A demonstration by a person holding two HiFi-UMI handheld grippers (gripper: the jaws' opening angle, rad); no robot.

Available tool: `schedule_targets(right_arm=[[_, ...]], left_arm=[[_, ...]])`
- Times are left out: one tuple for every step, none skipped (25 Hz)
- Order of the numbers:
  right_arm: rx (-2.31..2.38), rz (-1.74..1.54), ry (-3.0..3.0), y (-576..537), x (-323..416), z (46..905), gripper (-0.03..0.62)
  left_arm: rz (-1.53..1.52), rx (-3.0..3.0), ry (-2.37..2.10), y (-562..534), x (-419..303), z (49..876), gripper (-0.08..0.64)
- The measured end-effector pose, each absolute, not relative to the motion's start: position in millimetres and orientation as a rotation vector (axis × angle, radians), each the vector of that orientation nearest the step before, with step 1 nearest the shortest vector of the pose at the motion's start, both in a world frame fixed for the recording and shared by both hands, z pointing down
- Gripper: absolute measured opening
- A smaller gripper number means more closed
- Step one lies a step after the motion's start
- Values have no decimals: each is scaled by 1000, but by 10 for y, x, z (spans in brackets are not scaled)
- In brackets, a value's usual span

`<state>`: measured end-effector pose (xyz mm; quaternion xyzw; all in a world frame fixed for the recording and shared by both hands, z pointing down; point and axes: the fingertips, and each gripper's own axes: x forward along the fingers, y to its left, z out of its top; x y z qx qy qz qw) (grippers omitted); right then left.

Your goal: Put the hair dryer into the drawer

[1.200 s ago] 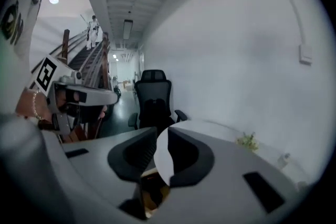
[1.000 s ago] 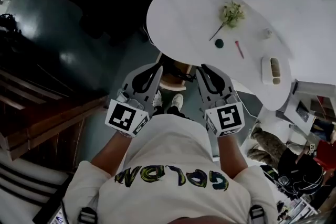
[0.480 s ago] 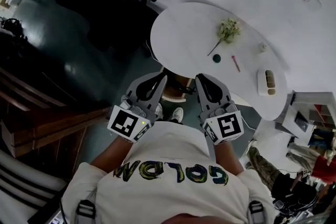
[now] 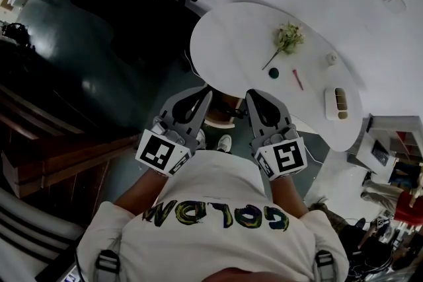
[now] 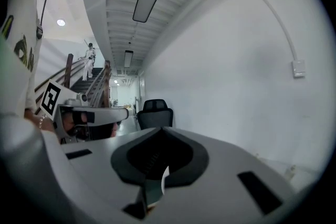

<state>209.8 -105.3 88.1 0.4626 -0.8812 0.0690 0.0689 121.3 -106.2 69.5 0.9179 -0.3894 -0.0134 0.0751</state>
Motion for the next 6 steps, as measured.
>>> schedule_targets(right_arm=[[1393,209,-2653,-1049,2100,885,17],[1393,210,-2653,-1047,2107,889,17],[1394,210,-2652,-1046,2115,891,17],[1395,208,-2652,-1044,2124,891,15],[1397,206,-2652,-1043,2132,889,15],[1399,202,-2652,-1043,2141,888,15]], left_arm=[[-41,2753,-1166,-1058,1217,697,11],[-40,2754,-1164,-1054,1225,701,11],[-38,2756,-1162,-1049,1235,705,11],[-37,2758,-1160,-1045,1245,707,11],[-37,2759,-1157,-1041,1254,709,11],[-37,2760,-1156,-1037,1264,711,11]])
